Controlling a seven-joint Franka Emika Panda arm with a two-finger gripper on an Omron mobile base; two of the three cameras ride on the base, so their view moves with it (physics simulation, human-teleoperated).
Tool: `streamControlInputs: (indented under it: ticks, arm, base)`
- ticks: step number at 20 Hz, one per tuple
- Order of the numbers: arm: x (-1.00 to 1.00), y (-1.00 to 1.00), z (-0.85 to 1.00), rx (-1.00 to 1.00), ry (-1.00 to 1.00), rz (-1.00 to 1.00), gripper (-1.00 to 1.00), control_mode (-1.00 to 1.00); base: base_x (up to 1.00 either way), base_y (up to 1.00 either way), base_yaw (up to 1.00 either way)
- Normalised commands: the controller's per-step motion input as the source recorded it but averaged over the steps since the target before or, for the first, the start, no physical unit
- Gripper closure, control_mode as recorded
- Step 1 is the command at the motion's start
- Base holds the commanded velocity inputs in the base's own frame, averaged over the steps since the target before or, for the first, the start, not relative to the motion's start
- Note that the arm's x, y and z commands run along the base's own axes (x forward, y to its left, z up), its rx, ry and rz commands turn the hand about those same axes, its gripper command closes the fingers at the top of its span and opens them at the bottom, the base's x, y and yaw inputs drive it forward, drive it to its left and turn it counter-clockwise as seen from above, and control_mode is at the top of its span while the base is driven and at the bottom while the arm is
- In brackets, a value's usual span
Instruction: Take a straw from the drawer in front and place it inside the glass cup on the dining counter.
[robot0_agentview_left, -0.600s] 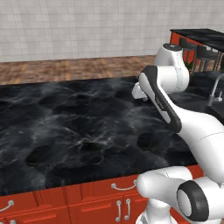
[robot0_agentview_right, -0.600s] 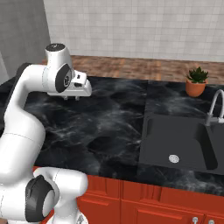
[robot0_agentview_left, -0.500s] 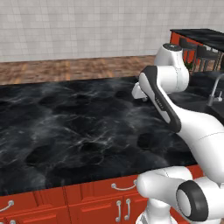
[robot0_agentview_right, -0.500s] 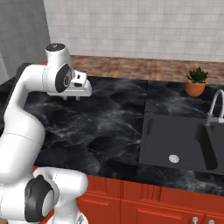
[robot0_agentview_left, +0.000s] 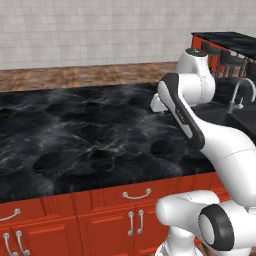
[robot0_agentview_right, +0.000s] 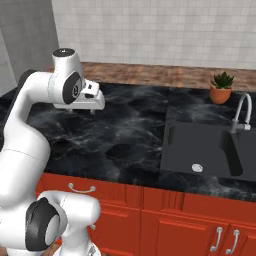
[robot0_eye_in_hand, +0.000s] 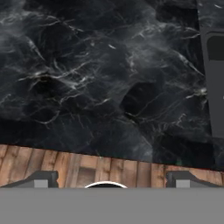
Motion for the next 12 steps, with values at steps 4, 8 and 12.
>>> streamControlInputs:
  ticks: [4, 8, 12]
  arm:
    - [0.00, 0.00, 0.00, 0.00, 0.00, 0.00, -1.00, 1.00]
    - [0.00, 0.00, 0.00, 0.00, 0.00, 0.00, -1.00, 1.00]
    - [0.00, 0.00, 0.00, 0.00, 0.00, 0.00, -1.00, 1.00]
  base:
    - [-0.40, -0.17, -0.03]
    - [-0.06, -0.56, -0.02]
    - [0.00, -0.66, -0.02]
